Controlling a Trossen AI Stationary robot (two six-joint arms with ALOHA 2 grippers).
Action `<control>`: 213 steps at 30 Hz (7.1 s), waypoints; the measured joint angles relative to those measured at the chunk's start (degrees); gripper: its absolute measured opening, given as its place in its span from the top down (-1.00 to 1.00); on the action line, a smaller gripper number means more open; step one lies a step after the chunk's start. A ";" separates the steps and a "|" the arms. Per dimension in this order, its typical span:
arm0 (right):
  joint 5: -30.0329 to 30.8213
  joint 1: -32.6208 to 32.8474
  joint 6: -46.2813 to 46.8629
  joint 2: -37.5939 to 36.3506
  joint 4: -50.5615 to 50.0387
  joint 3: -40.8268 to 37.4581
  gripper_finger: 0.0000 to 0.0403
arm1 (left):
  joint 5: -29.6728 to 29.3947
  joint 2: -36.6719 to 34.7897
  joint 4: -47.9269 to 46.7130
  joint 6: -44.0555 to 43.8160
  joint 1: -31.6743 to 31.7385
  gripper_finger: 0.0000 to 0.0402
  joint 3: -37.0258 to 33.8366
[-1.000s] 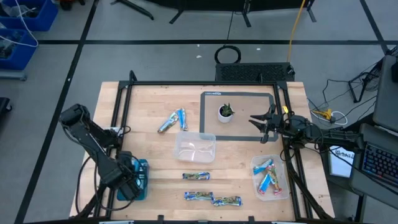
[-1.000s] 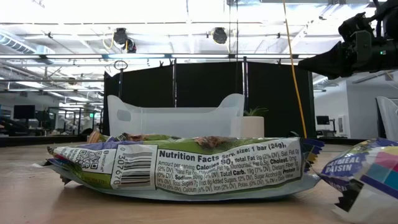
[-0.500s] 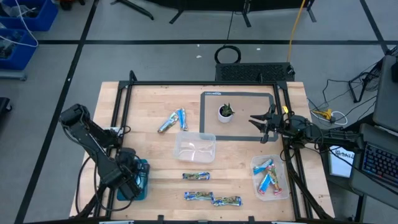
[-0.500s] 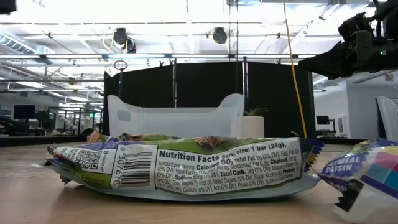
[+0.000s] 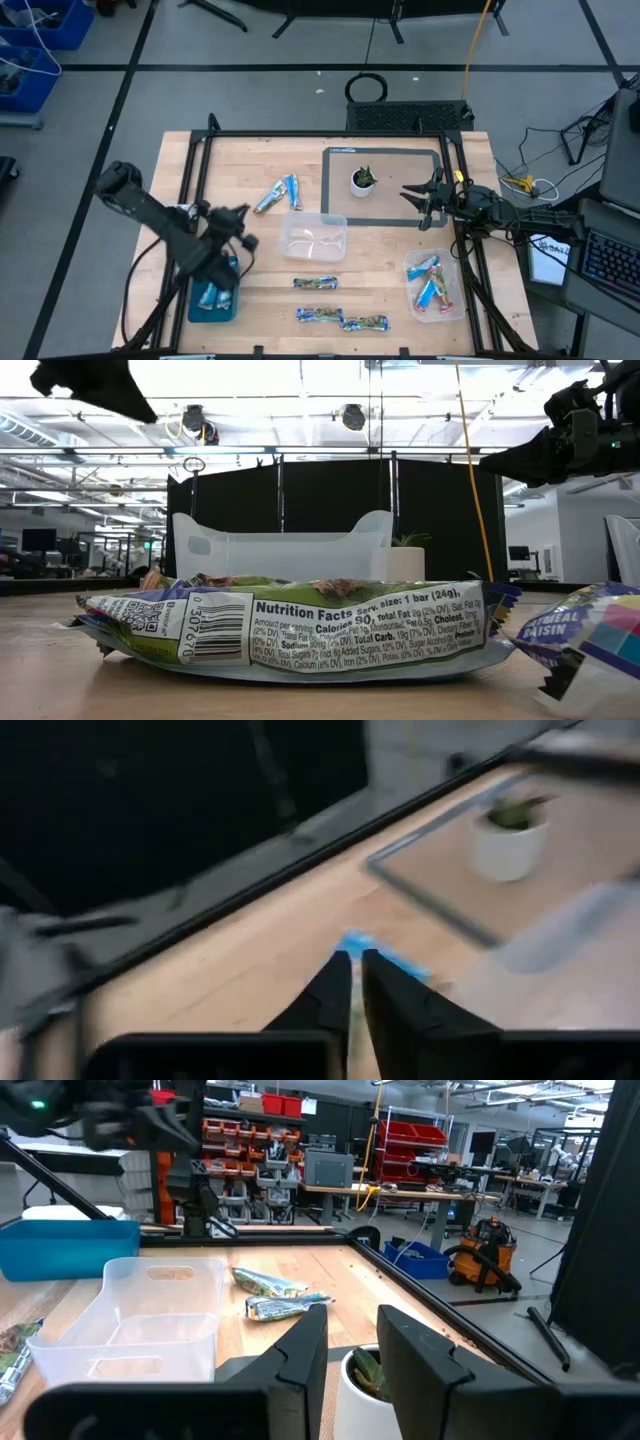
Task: Pick and place Granola Bars by type
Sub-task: Put the orange granola bar into the blue bin
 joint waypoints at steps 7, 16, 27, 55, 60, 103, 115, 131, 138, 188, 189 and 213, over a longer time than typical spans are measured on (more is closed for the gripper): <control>-0.02 0.00 -0.02 0.02 0.00 -0.02 0.59 | 3.33 -2.12 0.85 13.22 13.21 0.31 -0.02; -0.02 0.00 0.00 0.13 -0.02 -0.02 0.59 | 21.77 -3.71 6.77 36.14 33.39 -0.17 -0.02; -0.02 0.02 -0.01 0.13 -0.02 -0.01 0.59 | 38.17 -3.68 26.68 66.55 49.33 -0.19 0.00; -0.02 -0.01 -0.02 0.13 -0.02 -0.02 0.59 | 46.21 3.70 32.27 75.15 52.45 -0.19 -2.49; -0.02 0.02 0.00 0.13 -0.02 -0.02 0.59 | 45.05 -1.77 45.79 78.62 52.65 -0.19 -13.17; -0.02 -0.01 0.00 0.13 -0.02 0.00 0.59 | 68.06 -45.65 82.81 82.51 57.94 -0.19 -51.54; -0.02 0.02 -0.01 0.13 -0.02 -0.01 0.59 | 65.51 -45.65 76.67 81.53 56.42 -0.19 -51.54; -0.02 0.02 -0.01 0.13 -0.02 -0.02 0.59 | 56.54 -45.65 73.86 80.43 49.85 -0.19 -51.54; -0.02 0.00 -0.02 0.13 -0.02 -0.02 0.59 | 54.18 -45.12 74.05 77.09 48.71 -0.19 -51.54; -0.02 -0.01 -0.01 0.13 -0.02 -0.02 0.59 | 52.42 -21.30 94.94 82.87 47.86 0.85 -51.49; -0.02 0.01 -0.01 0.13 -0.02 -0.01 0.59 | 52.03 -21.30 94.94 82.76 47.84 0.86 -51.49; -0.02 0.01 -0.01 0.15 -0.02 0.00 0.59 | 38.00 -24.67 43.15 53.63 20.66 0.92 -14.67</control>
